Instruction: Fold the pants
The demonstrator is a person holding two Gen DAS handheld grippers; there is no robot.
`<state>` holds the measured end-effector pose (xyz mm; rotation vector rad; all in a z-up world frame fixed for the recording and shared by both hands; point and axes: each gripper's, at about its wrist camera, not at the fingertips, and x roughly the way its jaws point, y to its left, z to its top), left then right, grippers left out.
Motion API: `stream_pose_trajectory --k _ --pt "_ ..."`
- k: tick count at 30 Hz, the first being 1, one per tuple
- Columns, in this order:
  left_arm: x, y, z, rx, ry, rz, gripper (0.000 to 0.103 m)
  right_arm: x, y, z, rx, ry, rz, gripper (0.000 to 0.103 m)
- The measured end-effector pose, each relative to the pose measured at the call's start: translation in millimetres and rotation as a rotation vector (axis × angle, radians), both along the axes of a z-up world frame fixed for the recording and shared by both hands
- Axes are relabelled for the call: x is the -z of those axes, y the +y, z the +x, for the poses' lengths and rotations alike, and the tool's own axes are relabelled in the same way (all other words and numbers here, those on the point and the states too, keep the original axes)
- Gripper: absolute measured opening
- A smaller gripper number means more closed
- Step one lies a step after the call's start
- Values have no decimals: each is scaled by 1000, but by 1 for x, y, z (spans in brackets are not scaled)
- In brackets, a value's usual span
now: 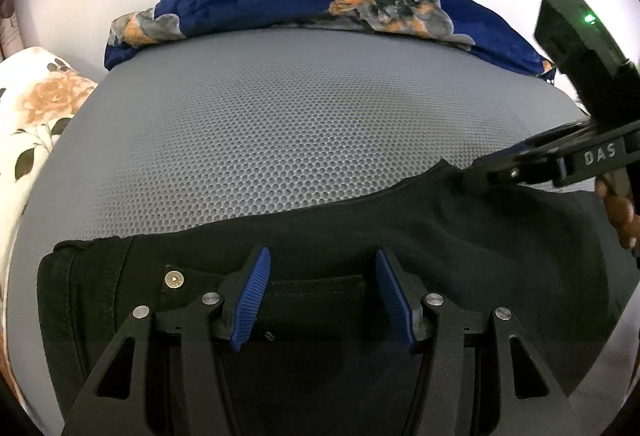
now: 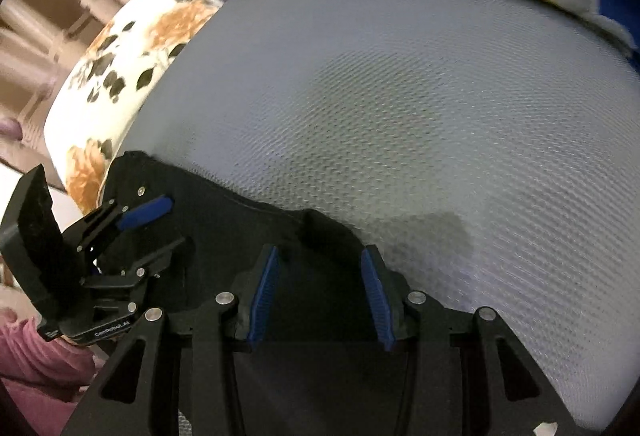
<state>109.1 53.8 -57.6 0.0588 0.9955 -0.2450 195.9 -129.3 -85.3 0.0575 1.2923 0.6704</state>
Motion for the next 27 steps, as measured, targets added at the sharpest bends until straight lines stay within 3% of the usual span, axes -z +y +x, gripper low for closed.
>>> stream_pose_trajectory --k 6,10,13,18,21,25,27 --pt "1 3 1 -8 4 -17 57 4 18 -2 -78 -6 3 37" --pt "2 2 1 -11 -2 -7 57 6 28 2 -98 -12 13 14" --pt "0 3 3 -24 -1 -5 57 1 31 4 -88 -36 20 8" --pt "7 6 7 -58 7 17 57 5 36 5 -59 -97 -68 7" --pt "8 2 7 -61 8 46 58 11 38 9 -24 -93 -68 8" --pt "5 0 8 -80 22 52 58 5 36 6 10 -116 -82 25" --pt "0 -1 6 -85 21 51 58 -6 30 0 49 -151 -72 26"
